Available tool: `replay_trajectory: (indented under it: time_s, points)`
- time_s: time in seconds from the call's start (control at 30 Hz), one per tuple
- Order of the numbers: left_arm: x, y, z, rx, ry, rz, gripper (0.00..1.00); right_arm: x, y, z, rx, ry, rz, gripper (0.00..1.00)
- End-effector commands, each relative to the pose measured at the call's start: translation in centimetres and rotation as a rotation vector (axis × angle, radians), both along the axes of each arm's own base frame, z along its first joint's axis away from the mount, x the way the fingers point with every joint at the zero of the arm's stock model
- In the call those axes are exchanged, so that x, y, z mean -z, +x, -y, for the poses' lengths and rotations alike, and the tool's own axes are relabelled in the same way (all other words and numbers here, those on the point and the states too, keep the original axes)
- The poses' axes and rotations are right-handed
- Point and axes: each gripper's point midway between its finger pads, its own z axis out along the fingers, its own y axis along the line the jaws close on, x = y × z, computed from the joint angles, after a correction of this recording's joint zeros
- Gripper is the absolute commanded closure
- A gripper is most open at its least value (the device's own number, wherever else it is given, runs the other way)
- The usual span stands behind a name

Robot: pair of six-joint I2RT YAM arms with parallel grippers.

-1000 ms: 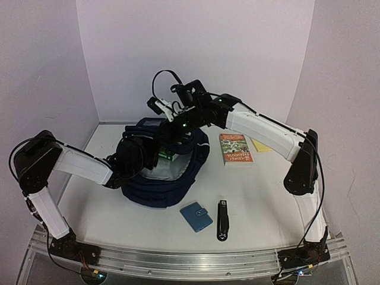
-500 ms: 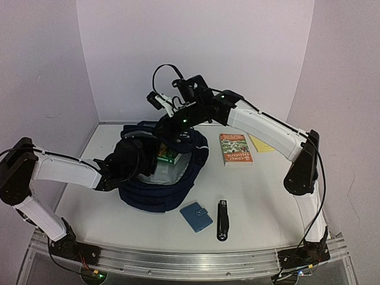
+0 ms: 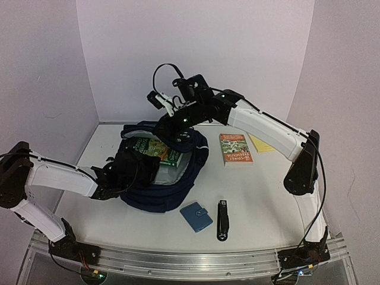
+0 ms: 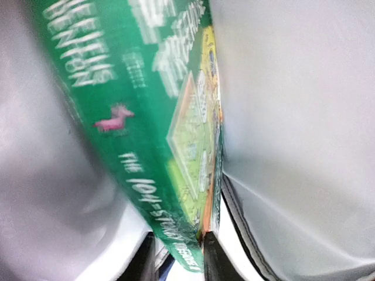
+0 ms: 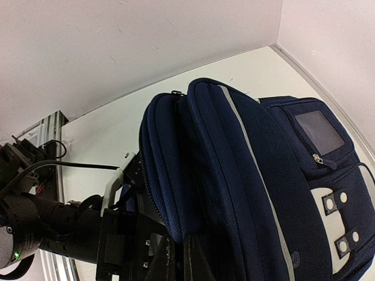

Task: Pack the student bag
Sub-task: Place the book in the student bag.

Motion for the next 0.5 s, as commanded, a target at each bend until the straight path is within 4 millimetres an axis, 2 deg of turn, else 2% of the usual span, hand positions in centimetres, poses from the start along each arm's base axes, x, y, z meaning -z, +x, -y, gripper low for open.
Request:
replay_trajectory:
  time_s: [0.0,0.1,0.33,0.37,0.4,0.43,0.47]
  points:
    - [-2.5,0.4,0.2,-0.028,-0.064,0.058,0.88,-8.3,-2.1,-0.9,-0.104,0.206,0.090,1.00]
    - [-2.5,1.0,0.0,-0.055,-0.057,0.078,0.99,-8.7,-3.4,-1.0,-0.149,0.225,0.060,1.00]
    - [-3.1,3.2,0.1,-0.064,-0.052,0.129,1.00,-9.1,-5.0,-1.0,-0.201,0.235,0.037,1.00]
    - [-3.3,3.2,0.2,-0.051,-0.058,0.148,0.97,-9.0,-4.8,-0.9,-0.191,0.228,0.045,1.00]
    - [-3.4,3.0,0.3,-0.036,-0.059,0.158,0.90,-8.9,-4.5,-0.8,-0.181,0.222,0.055,1.00]
    - [-3.5,2.7,0.4,-0.023,-0.055,0.156,0.78,-8.8,-4.4,-0.8,-0.176,0.216,0.066,1.00]
    - [-3.4,2.1,0.6,-0.009,-0.047,0.143,0.73,-8.5,-4.1,-0.8,-0.167,0.207,0.072,1.00]
